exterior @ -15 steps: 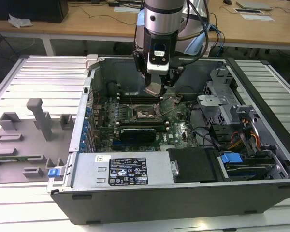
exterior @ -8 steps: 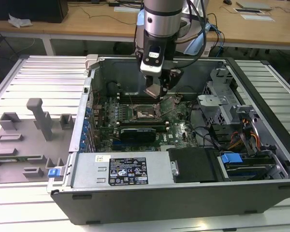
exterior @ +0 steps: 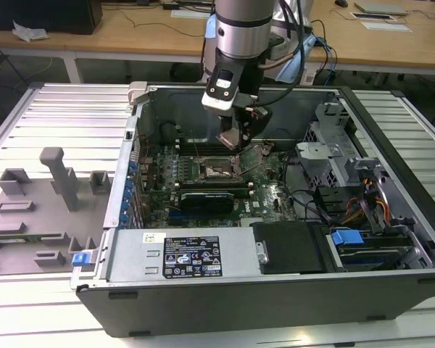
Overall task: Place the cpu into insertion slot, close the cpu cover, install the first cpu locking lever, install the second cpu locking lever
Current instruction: 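Place the cpu into insertion slot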
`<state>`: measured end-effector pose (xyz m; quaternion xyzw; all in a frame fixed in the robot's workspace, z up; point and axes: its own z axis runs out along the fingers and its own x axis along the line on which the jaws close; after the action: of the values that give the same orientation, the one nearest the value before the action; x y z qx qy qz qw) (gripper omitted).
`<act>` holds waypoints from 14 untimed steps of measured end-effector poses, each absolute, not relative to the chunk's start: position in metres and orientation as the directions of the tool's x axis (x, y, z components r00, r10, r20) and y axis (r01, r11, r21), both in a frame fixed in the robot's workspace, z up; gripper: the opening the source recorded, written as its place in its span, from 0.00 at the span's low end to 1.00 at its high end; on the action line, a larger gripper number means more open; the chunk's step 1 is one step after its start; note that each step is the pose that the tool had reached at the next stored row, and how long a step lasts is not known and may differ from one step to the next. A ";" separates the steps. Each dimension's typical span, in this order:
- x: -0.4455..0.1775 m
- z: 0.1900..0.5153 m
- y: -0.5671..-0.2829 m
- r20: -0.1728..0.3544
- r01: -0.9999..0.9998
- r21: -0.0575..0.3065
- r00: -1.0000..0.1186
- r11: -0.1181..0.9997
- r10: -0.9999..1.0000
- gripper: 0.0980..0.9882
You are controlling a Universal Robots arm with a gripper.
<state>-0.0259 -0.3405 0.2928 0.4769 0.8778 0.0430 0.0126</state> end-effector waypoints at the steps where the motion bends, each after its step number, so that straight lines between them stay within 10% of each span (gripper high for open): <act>1: -0.026 0.292 -0.340 0.019 0.847 0.088 -0.527 0.524 0.850 0.50; 14: -0.026 0.283 -0.340 0.019 0.950 0.088 -0.301 0.298 0.953 0.50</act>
<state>-0.0259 -0.3405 0.2829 0.5909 0.8055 0.0410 0.0183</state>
